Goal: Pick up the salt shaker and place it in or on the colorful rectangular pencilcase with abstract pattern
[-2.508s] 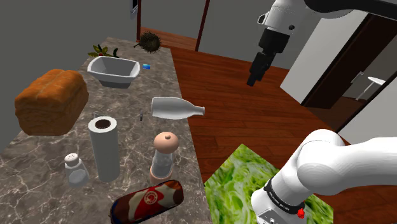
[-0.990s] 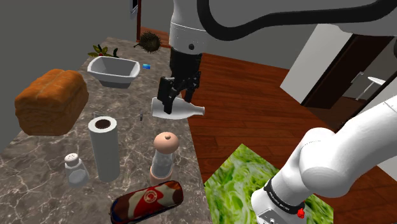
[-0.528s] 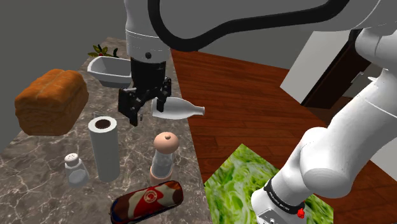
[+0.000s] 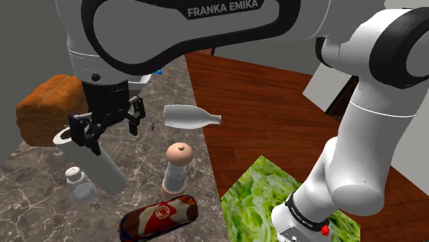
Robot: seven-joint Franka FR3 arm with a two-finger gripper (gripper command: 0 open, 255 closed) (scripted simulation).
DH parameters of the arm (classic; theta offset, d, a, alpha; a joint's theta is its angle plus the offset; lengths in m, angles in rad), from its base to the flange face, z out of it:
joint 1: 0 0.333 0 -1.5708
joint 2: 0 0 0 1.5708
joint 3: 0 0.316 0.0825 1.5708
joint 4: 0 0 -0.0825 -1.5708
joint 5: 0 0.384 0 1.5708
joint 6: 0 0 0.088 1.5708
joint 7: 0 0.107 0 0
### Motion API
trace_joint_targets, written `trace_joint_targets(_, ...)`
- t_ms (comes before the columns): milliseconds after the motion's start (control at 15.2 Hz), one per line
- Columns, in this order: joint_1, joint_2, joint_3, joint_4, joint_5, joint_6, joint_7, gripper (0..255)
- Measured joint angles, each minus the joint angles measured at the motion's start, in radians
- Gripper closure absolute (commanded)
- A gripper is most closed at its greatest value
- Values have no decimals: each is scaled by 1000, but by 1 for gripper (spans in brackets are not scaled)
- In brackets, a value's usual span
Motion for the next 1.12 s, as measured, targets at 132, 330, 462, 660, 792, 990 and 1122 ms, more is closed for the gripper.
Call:
trace_joint_targets(132,41,84,2,94,-36,-23,38,0)
trace_joint_targets(330,112,222,-6,253,-91,-59,83,0)
trace_joint_targets(462,142,281,-12,324,-111,-77,96,0)
trace_joint_targets(660,150,301,-17,328,-124,-51,103,0)
trace_joint_targets(792,151,305,-18,306,-126,-27,109,0)
trace_joint_targets(990,151,319,-20,282,-128,-1,109,0)
trace_joint_targets(1122,151,320,-20,279,-129,3,109,0)
